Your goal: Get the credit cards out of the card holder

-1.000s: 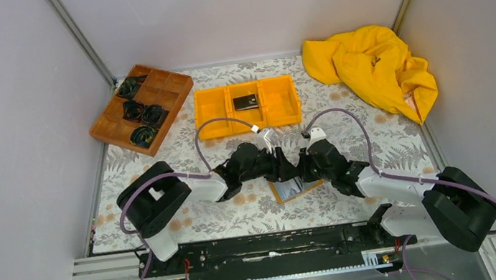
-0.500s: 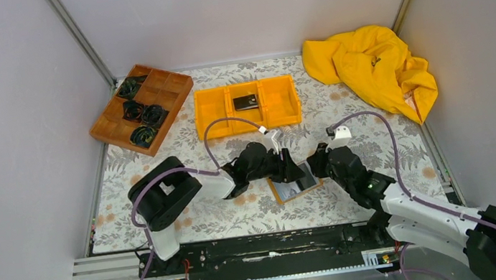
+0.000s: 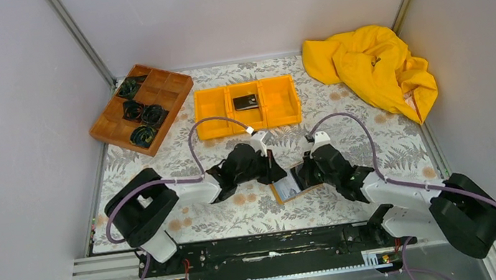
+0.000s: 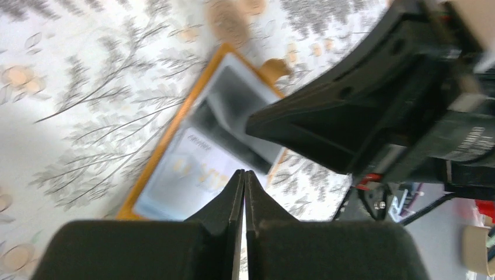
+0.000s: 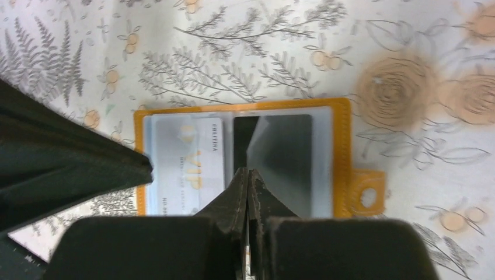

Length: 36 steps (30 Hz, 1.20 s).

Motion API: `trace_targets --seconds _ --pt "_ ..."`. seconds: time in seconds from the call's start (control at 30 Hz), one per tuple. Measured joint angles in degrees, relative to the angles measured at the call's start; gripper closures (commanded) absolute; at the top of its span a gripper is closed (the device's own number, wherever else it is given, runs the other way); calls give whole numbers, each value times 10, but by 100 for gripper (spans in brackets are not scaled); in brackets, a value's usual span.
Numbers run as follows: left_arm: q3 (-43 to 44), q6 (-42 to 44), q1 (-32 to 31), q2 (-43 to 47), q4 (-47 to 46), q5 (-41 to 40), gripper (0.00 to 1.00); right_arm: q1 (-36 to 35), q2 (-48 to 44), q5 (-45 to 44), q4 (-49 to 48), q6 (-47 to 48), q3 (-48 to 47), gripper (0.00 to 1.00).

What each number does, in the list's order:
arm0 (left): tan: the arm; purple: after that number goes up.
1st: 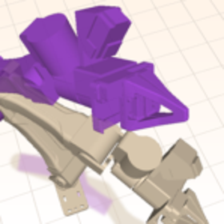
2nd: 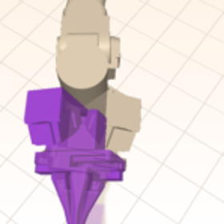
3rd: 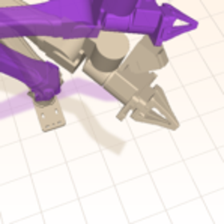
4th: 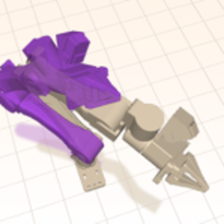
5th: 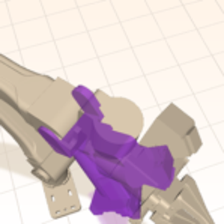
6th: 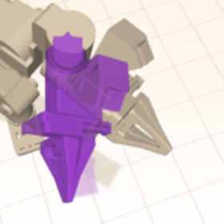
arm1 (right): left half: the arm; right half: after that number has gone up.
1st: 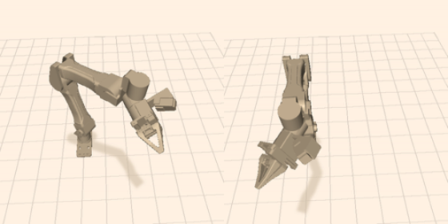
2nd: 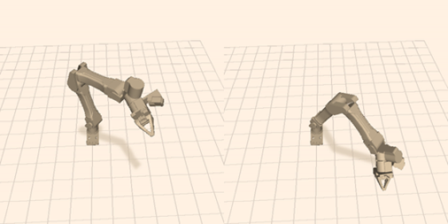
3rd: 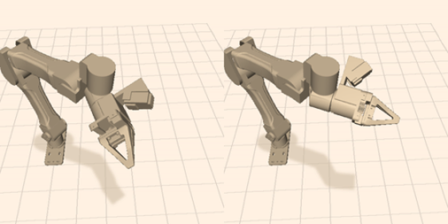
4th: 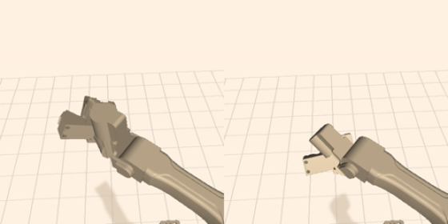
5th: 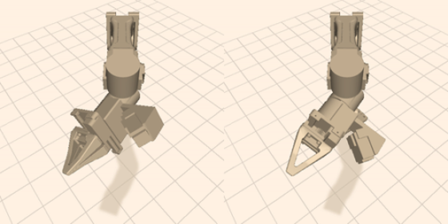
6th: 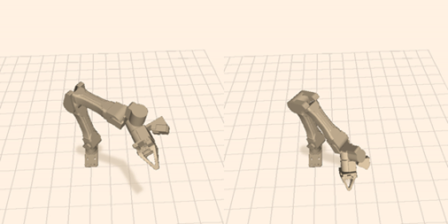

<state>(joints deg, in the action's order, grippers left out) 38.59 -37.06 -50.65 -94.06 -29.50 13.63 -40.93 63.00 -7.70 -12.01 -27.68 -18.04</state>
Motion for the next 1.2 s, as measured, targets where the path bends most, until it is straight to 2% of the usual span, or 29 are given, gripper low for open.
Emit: trace_targets --seconds 0.17,0.3,0.4,0.5,0.63,0.83,1.0,1.2 --pt "-25 -5 49 1 -1 15 94 0 41 59 -7 11 -24 100" --pt "-36 -15 84 1 -14 26 77 0 43 76 9 9 -31 100" --pt "-42 -21 91 1 -16 27 63 0 -14 79 33 2 -23 100" --pt "-42 -23 94 5 -15 30 57 0 -90 79 51 -10 -16 100" --pt "-42 -31 100 14 -17 39 39 0 -154 79 66 -35 12 100" --pt "-56 -37 111 41 -23 41 34 -1 -162 90 87 -56 56 100" --pt "-79 -29 116 82 -27 15 4 -6 -160 108 80 -72 88 100" --pt "-94 -30 116 103 -49 6 2 -28 -146 110 46 -89 109 100"
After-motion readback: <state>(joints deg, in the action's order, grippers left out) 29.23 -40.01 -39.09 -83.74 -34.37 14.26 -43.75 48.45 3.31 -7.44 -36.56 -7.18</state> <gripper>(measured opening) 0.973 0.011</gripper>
